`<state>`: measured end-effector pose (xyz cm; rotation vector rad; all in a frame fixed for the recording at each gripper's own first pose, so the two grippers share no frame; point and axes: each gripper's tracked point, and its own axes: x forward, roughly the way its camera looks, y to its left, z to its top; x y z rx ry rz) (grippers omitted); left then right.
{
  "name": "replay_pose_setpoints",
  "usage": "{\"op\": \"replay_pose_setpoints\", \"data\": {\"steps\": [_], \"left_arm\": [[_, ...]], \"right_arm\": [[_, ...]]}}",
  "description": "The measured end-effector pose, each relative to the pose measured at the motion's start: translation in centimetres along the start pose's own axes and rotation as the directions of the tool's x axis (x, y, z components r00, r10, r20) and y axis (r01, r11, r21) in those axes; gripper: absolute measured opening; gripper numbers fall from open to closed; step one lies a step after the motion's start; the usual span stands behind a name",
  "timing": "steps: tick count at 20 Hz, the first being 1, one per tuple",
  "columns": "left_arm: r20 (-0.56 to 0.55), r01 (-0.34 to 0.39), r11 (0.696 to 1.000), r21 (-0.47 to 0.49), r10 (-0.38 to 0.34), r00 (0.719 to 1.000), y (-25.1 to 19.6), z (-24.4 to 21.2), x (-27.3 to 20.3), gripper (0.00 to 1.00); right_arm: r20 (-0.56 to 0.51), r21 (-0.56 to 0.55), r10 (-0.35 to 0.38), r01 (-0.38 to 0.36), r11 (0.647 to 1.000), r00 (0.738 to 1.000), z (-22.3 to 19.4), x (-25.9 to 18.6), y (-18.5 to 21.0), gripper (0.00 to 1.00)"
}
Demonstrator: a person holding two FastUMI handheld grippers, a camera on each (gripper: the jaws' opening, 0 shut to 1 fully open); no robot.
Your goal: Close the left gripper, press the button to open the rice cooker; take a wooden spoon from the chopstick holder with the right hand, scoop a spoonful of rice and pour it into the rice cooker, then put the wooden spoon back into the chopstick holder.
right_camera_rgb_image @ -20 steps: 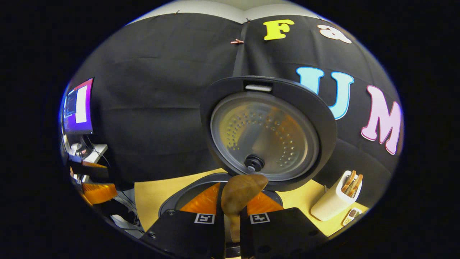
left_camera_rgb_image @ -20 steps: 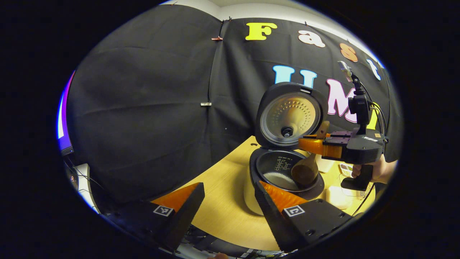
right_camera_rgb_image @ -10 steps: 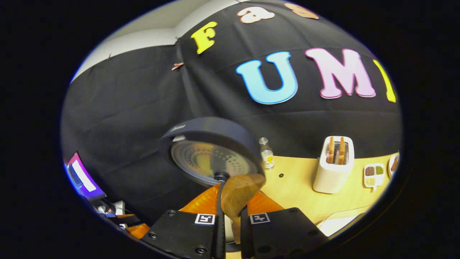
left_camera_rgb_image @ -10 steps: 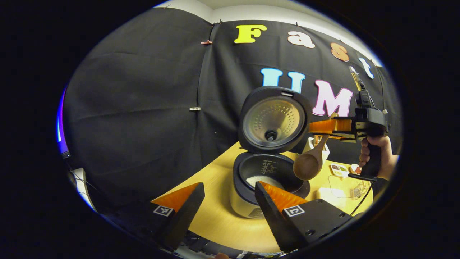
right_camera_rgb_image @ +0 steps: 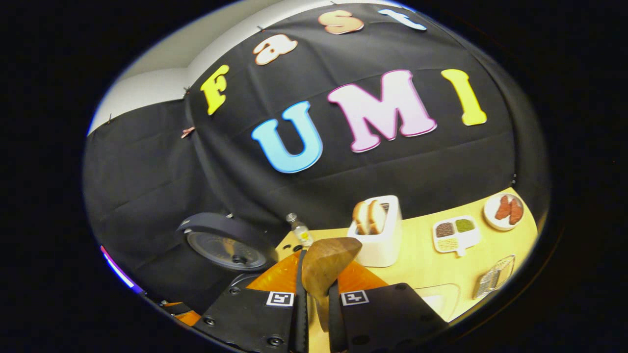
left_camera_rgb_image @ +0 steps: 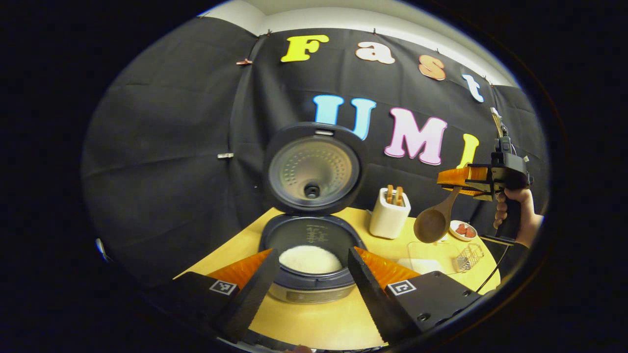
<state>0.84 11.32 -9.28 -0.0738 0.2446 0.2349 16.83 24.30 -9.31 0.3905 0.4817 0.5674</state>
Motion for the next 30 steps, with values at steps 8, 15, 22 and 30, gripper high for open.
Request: {"op": "replay_pose_setpoints", "data": {"steps": [8, 15, 22, 30], "left_arm": [[-0.005, 0.082, 0.996, 0.022, -0.082, 0.997, -8.9, 1.2, 2.2, 0.95], [-0.041, 0.075, 0.997, 0.024, -0.074, 0.996, -13.5, 1.2, 3.3, 0.95], [-0.023, 0.032, 0.997, 0.067, -0.031, 0.999, -14.7, 2.4, 3.5, 0.95], [-0.002, -0.027, 0.998, 0.050, 0.027, 1.000, -15.6, 2.9, 2.2, 0.95]], "right_arm": [[0.082, 0.197, -0.269, 0.249, 0.948, 0.960, 4.9, -5.3, -16.8, 0.20], [0.071, 0.303, -0.423, 0.384, 0.872, 0.903, 4.2, -8.7, -28.4, 0.20], [0.054, 0.301, -0.518, 0.480, 0.824, 0.854, 2.4, -10.5, -35.3, 0.20], [-0.022, 0.332, -0.544, 0.520, 0.787, 0.839, -2.1, -8.7, -37.4, 0.20]]}}
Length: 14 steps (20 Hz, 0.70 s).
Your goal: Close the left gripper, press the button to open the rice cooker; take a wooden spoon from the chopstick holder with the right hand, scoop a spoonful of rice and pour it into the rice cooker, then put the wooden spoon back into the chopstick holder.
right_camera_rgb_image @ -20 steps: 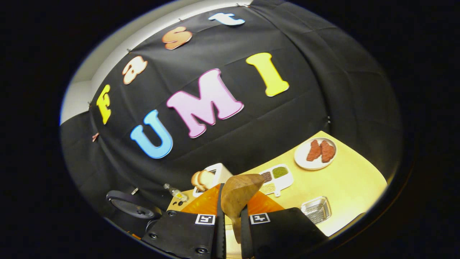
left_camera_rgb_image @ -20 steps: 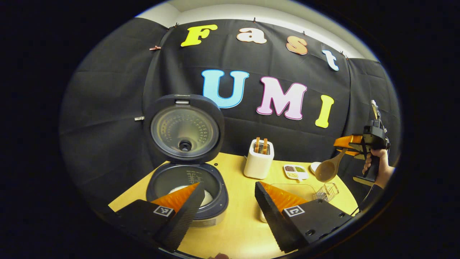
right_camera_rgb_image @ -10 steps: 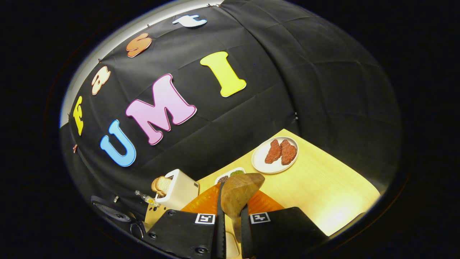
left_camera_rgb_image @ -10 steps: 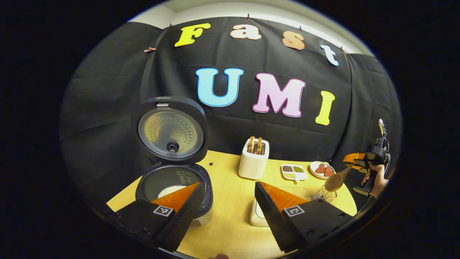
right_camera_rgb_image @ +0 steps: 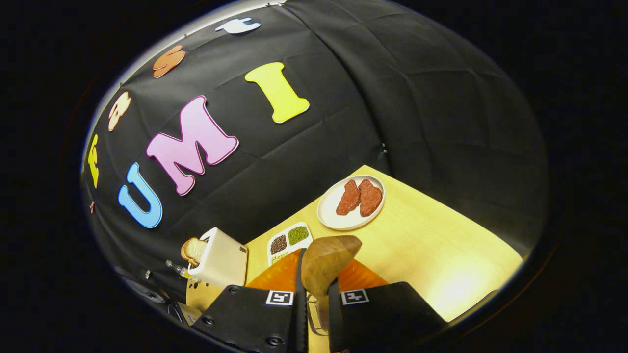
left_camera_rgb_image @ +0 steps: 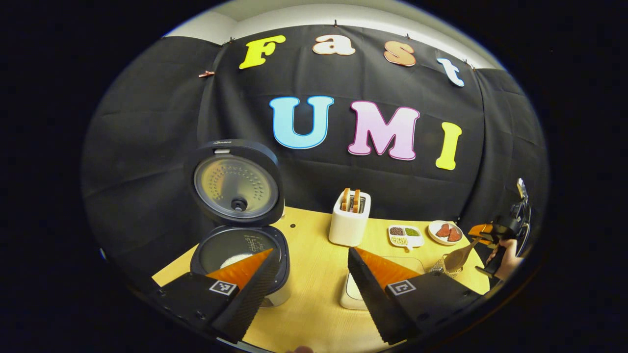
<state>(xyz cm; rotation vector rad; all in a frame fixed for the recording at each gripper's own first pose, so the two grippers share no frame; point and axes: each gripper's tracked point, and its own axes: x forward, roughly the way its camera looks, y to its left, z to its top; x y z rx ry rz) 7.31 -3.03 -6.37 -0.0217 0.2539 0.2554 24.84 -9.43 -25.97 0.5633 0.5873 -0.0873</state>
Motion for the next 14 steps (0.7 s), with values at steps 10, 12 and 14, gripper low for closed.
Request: {"op": "replay_pose_setpoints", "data": {"steps": [10, 12, 14], "left_arm": [[0.135, -0.159, 0.987, -0.035, 0.163, 0.977, 7.7, 5.8, -0.7, 0.95], [0.182, -0.192, 0.981, -0.039, 0.196, 0.964, 9.9, 7.8, -0.4, 0.95], [0.238, -0.205, 0.978, -0.035, 0.207, 0.949, 11.2, 10.1, 0.0, 0.95]], "right_arm": [[-0.015, -0.002, -0.109, 0.109, 0.994, 0.994, -3.5, 1.3, -2.3, 0.24], [-0.013, -0.007, -0.124, 0.124, 0.992, 0.992, -3.1, 0.2, -2.6, 0.27], [0.014, -0.031, -0.124, 0.124, 0.992, 0.992, -2.4, -1.4, -2.5, 0.60]]}}
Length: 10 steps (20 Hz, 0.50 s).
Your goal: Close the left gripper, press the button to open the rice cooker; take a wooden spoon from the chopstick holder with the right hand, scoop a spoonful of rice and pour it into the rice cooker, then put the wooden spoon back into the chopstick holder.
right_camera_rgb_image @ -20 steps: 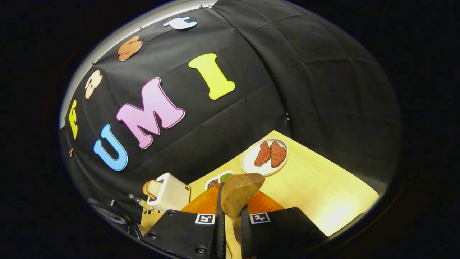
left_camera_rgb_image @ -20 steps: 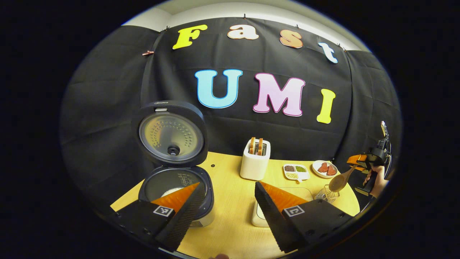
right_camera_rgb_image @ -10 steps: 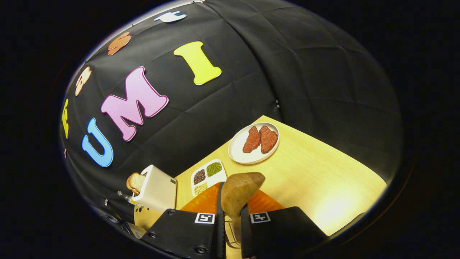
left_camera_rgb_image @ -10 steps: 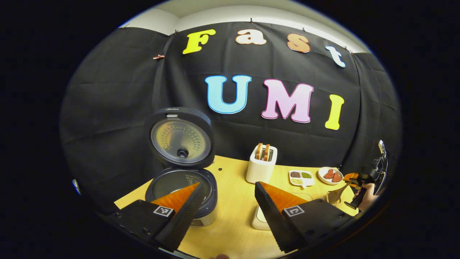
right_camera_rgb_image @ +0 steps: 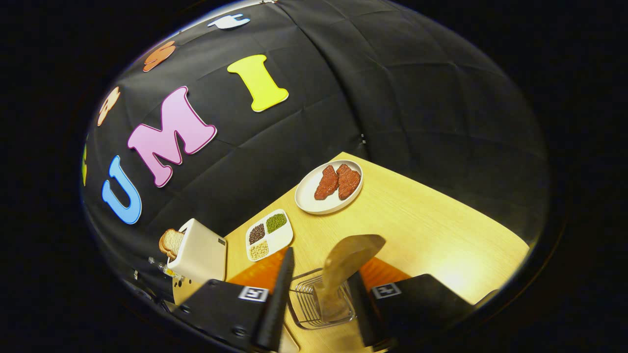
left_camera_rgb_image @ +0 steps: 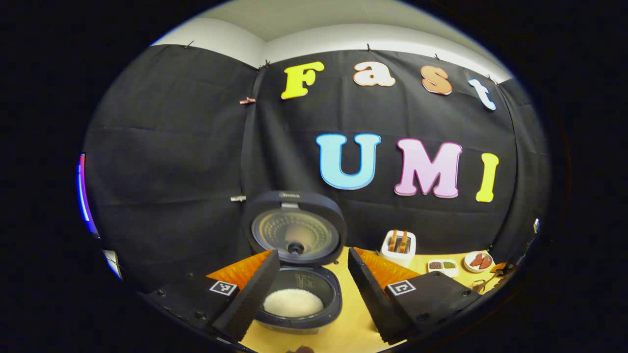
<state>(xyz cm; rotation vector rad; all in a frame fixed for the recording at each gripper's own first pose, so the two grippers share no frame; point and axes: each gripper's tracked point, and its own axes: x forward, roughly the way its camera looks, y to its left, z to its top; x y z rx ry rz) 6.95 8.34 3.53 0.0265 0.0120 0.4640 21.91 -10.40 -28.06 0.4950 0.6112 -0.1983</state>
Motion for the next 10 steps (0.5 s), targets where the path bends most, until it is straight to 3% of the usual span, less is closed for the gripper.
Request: {"op": "replay_pose_setpoints", "data": {"steps": [2, 10], "left_arm": [[0.058, -0.009, 1.000, 0.024, 0.007, 0.998, 1.1, 1.7, 1.5, 0.95], [0.253, 0.042, 0.993, 0.113, -0.070, 0.965, 2.8, 6.5, 8.7, 0.92]], "right_arm": [[0.037, -0.048, -0.004, 0.006, 0.999, 0.999, 0.6, -2.0, -0.4, 1.00], [0.097, -0.086, -0.021, 0.029, 0.996, 0.995, 2.2, -10.4, -1.6, 0.99]]}}
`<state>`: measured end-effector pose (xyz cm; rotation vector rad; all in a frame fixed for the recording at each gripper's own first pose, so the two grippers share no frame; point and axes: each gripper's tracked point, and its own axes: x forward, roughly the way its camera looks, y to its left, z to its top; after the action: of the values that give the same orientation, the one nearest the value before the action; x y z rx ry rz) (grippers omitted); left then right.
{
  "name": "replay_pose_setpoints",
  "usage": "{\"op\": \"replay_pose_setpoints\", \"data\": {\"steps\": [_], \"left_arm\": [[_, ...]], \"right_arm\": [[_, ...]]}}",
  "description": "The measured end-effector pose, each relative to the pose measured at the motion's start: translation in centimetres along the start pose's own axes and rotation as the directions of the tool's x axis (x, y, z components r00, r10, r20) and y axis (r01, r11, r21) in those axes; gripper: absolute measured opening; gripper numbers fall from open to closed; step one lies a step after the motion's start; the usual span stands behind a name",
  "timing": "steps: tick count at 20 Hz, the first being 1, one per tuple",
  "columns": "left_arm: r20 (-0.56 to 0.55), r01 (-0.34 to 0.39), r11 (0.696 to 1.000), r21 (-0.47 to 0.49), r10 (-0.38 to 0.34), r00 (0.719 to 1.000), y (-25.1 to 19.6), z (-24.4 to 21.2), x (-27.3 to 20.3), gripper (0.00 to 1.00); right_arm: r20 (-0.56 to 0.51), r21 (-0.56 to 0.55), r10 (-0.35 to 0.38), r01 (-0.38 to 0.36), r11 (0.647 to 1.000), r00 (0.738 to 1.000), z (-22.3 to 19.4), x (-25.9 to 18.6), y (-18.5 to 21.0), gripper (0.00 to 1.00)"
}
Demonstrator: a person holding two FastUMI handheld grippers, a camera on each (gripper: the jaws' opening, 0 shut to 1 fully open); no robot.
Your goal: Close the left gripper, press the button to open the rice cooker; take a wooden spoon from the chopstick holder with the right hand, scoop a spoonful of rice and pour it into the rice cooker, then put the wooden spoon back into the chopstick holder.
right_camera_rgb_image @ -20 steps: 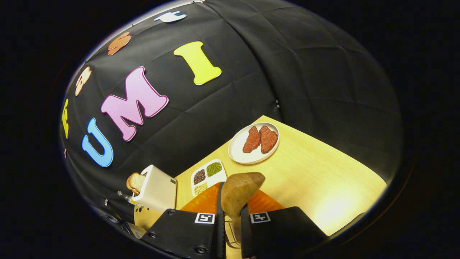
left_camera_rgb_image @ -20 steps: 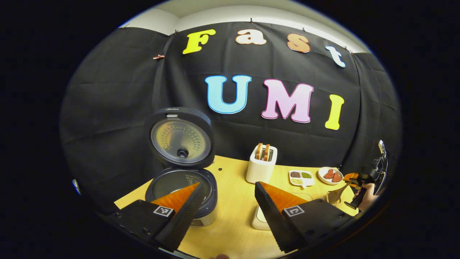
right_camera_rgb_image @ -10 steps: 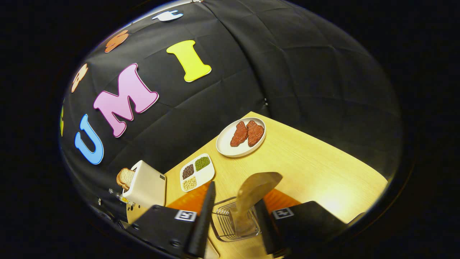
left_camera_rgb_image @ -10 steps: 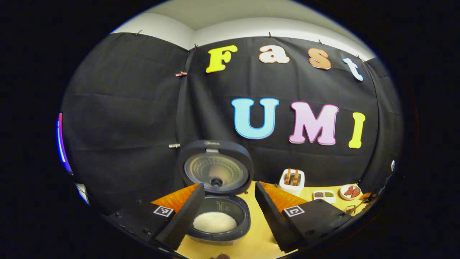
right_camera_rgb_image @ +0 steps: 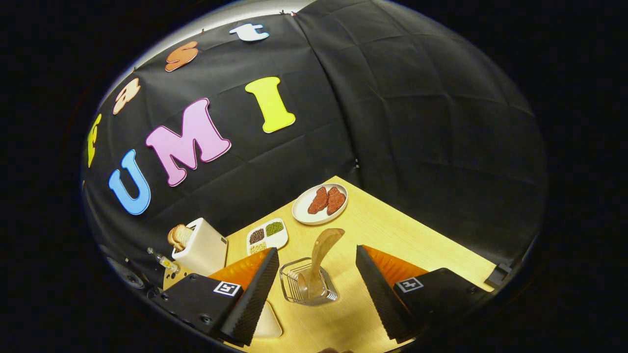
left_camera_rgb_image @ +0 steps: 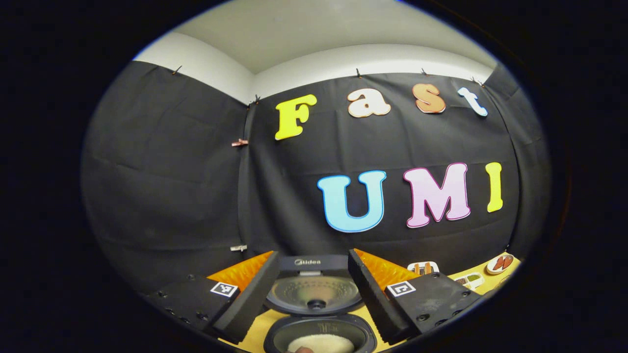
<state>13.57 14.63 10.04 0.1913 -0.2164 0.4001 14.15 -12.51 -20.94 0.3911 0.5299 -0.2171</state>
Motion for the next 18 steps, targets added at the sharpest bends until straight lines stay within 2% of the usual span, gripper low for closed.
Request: {"op": "replay_pose_setpoints", "data": {"steps": [4, 7, 11, 13, 18], "left_arm": [[0.033, 0.036, 0.999, 0.005, -0.037, 0.999, -0.1, -0.9, 4.3, 0.94], [0.043, 0.057, 0.998, -0.005, -0.057, 0.997, 0.2, -1.6, 7.0, 0.98], [-0.024, 0.069, 0.998, 0.007, -0.069, 0.997, 1.4, -4.5, 9.2, 0.96], [-0.037, 0.082, 0.997, -0.013, -0.083, 0.996, 1.4, -4.5, 9.0, 1.00], [-0.149, 0.061, 0.998, -0.028, -0.064, 0.987, 0.9, -5.6, 5.7, 1.00]], "right_arm": [[-0.001, -0.030, -0.042, 0.042, 0.999, 0.999, -1.5, -4.1, -0.9, 0.98], [-0.013, -0.092, -0.032, 0.031, 0.995, 0.999, -2.8, -6.9, 0.0, 0.99], [-0.064, -0.056, 0.012, -0.016, 0.998, 0.998, -5.4, -9.1, 3.0, 0.99], [-0.088, -0.084, 0.033, -0.040, 0.996, 0.996, -6.5, -9.3, 4.2, 0.98], [-0.128, -0.125, 0.069, -0.085, 0.988, 0.989, -8.0, -9.5, 5.8, 0.99]]}}
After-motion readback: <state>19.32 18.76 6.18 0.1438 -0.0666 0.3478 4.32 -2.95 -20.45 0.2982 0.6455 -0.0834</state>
